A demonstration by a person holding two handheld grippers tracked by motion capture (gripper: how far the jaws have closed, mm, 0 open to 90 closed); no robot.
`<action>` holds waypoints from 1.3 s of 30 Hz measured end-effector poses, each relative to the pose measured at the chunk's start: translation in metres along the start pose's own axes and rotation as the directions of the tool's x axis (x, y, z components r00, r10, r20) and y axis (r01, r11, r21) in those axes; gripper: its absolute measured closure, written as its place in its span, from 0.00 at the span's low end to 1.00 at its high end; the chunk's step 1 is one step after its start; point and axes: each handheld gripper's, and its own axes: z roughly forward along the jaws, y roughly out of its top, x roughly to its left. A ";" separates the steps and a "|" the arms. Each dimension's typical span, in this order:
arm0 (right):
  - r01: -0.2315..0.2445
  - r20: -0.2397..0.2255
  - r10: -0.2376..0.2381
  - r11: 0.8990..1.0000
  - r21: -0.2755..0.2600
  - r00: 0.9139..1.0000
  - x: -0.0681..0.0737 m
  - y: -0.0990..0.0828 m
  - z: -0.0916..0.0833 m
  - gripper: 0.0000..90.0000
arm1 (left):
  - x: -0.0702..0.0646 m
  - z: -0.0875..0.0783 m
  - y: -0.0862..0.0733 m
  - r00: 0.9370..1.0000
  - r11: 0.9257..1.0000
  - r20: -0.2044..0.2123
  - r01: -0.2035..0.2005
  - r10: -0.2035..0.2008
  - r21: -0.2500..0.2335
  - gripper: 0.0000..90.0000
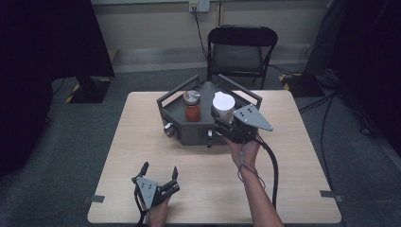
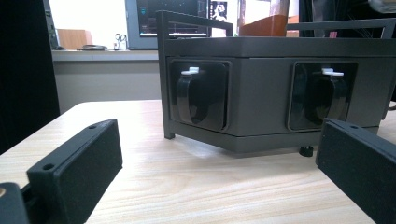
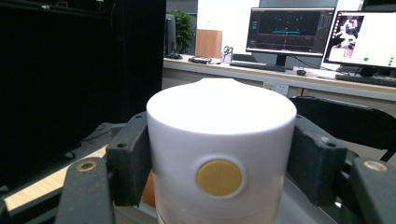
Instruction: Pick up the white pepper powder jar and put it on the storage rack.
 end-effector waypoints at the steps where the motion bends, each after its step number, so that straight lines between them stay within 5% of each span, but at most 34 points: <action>1: -0.008 -0.001 0.008 1.000 0.002 1.000 -0.001 0.000 0.002 0.34 | 0.000 0.000 0.000 1.000 1.000 0.000 0.000 0.000 0.000 0.00; 25: -0.015 0.094 0.014 1.000 0.015 0.996 0.008 -0.011 0.065 0.34 | 0.001 0.000 0.000 1.000 1.000 0.005 -0.001 0.001 0.000 0.00; 39: -0.008 0.102 0.002 0.998 0.057 0.995 0.008 -0.022 0.088 0.34 | 0.002 0.000 0.000 1.000 1.000 0.006 0.000 0.000 0.000 0.00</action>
